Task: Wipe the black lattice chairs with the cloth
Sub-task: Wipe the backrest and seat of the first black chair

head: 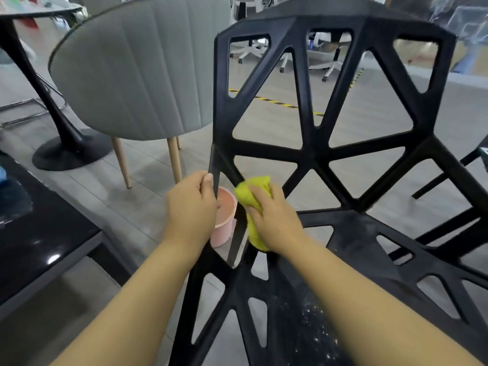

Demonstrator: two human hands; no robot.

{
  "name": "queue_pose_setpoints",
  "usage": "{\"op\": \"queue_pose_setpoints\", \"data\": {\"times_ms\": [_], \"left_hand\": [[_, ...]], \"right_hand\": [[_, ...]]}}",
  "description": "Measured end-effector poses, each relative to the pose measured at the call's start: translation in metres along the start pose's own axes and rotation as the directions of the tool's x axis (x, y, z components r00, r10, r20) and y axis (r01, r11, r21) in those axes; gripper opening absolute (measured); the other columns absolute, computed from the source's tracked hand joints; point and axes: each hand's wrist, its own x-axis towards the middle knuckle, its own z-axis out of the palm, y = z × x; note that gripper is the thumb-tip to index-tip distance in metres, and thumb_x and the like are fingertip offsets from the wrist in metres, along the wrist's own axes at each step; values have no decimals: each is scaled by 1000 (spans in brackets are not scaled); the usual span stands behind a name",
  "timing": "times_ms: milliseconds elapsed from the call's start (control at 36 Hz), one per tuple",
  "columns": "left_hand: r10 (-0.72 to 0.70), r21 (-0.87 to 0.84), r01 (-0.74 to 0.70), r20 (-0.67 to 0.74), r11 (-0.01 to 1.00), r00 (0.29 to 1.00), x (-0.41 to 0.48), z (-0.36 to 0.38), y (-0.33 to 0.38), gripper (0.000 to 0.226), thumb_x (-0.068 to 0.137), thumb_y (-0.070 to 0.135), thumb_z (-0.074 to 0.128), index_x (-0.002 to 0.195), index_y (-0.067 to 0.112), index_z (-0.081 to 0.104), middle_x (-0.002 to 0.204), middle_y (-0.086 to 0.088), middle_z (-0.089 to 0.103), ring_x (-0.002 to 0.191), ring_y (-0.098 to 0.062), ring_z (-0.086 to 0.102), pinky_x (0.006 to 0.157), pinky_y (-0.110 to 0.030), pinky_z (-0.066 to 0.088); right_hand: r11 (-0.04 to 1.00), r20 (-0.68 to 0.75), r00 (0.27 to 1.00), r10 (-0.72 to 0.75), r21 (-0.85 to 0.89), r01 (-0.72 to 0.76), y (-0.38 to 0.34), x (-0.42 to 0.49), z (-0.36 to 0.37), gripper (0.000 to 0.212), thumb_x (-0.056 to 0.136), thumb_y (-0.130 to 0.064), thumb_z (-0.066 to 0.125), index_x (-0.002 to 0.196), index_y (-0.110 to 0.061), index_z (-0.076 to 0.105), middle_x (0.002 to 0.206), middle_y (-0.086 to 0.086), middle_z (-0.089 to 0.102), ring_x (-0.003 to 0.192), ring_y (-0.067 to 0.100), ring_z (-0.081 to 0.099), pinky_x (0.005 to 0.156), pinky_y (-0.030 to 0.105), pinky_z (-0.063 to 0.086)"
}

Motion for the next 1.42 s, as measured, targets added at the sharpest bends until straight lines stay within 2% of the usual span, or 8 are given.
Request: {"op": "queue_pose_setpoints", "data": {"times_ms": [139, 278, 389, 500, 611, 917, 1194, 1417], "left_hand": [[3, 41, -4, 29, 999, 1000, 17, 18, 4, 33, 99, 23, 37, 85, 4, 60, 75, -9, 61, 70, -19, 52, 54, -13, 36], [16, 90, -21, 60, 996, 998, 26, 27, 12, 41, 100, 23, 37, 59, 22, 38, 58, 2, 43, 55, -12, 39, 47, -14, 30], [25, 108, -33, 78, 994, 997, 26, 25, 12, 34, 100, 23, 38, 67, 21, 45, 62, 8, 47, 59, -9, 42, 52, -19, 29], [17, 50, -22, 93, 999, 996, 16, 18, 17, 24, 99, 20, 41, 113, 13, 59, 92, -2, 64, 88, -20, 54, 75, -29, 38], [31, 33, -36, 149, 999, 988, -3, 11, 7, 23, 98, 18, 42, 110, 11, 61, 95, -1, 64, 91, -20, 57, 73, -22, 35], [66, -158, -40, 168, 987, 983, -50, -10, -17, 26, 99, 17, 43, 112, 27, 62, 86, 29, 54, 83, 20, 51, 69, 3, 37], [116, -215, -81, 153, 973, 981, -46, -7, -19, 26, 99, 11, 41, 105, 15, 66, 91, 6, 65, 87, 7, 54, 72, -1, 38], [79, -206, -48, 145, 977, 986, -47, -10, -18, 23, 98, 11, 40, 92, 21, 60, 82, 24, 54, 79, 17, 49, 69, -1, 36]], "right_hand": [[973, 79, 974, 212, -111, -203, 39, -13, 9, 43, 101, -36, 35, 143, -33, 29, 139, 9, 25, 103, 35, 53, 76, 36, 42], [920, 95, 916, 390, 6, -392, 34, -5, 11, 43, 98, -34, 38, 140, -25, 36, 137, 15, 30, 107, 39, 52, 89, 40, 42], [937, 126, 941, 313, 118, -328, 10, -31, 12, 37, 95, -39, 44, 126, -22, 53, 125, 15, 48, 110, 35, 52, 90, 35, 41], [955, 103, 976, 192, 209, -210, -19, -81, 21, 36, 95, -48, 39, 108, -21, 58, 114, 12, 56, 107, 28, 52, 81, 32, 41], [942, 100, 982, 162, 279, -184, -15, -85, 17, 33, 92, -40, 49, 119, -23, 58, 113, 6, 57, 106, 22, 51, 81, 28, 39], [837, 16, 857, 516, 203, -508, 12, -2, 30, 41, 97, -36, 31, 126, -12, 47, 131, 15, 45, 98, 30, 40, 78, 35, 33], [899, 71, 977, 201, 382, -213, -13, -63, 9, 26, 88, -37, 58, 111, -27, 64, 103, 0, 61, 101, 20, 57, 79, 29, 42], [877, -311, 941, 138, 480, 30, -50, 16, -29, 46, 93, -38, 53, 135, -20, 49, 123, 8, 44, 109, 15, 42, 88, 21, 31]]}}
